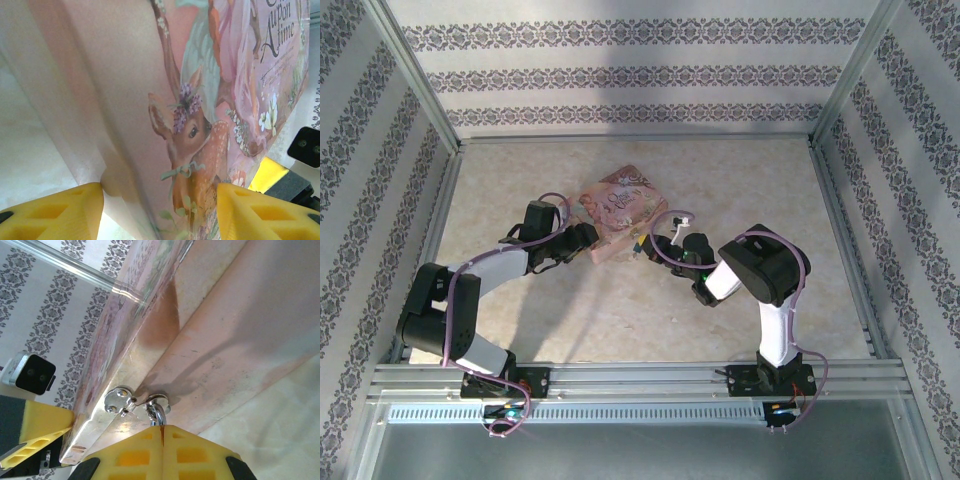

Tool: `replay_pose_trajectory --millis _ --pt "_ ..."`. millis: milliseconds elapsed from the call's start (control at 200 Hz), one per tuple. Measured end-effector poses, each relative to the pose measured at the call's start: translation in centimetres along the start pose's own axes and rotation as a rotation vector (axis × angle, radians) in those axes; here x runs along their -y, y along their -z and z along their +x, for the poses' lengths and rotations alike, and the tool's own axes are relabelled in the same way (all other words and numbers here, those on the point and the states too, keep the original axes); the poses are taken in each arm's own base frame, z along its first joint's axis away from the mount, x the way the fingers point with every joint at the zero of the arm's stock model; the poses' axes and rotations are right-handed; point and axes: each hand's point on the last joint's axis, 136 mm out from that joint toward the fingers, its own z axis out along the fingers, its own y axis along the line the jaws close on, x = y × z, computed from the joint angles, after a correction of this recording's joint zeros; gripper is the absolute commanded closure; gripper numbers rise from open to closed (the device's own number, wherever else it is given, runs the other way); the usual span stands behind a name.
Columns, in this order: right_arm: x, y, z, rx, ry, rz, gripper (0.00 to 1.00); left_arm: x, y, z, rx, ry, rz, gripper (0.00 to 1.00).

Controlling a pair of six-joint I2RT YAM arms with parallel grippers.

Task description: Unlock the padlock with the key

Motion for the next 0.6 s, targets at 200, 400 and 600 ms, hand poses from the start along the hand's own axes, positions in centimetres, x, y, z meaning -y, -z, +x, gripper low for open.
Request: replay_pose_trajectory --millis 200,400,600 --pt "-0.1 -0.3 0.4 0.023 0.006 0.016 1.00 0.2 -0.1 0.1 0.005 0.009 -0.003 0.40" --pt "-0.1 -0.4 0.5 0.068 0.004 0.044 1.00 0.4 -0.3 0.5 0.028 0.025 -0.005 0.40" --pt "0.1 -0.4 -0.2 0.117 -0.018 0.063 1.00 0.5 0.0 1.5 0.039 0.044 0.001 0.40"
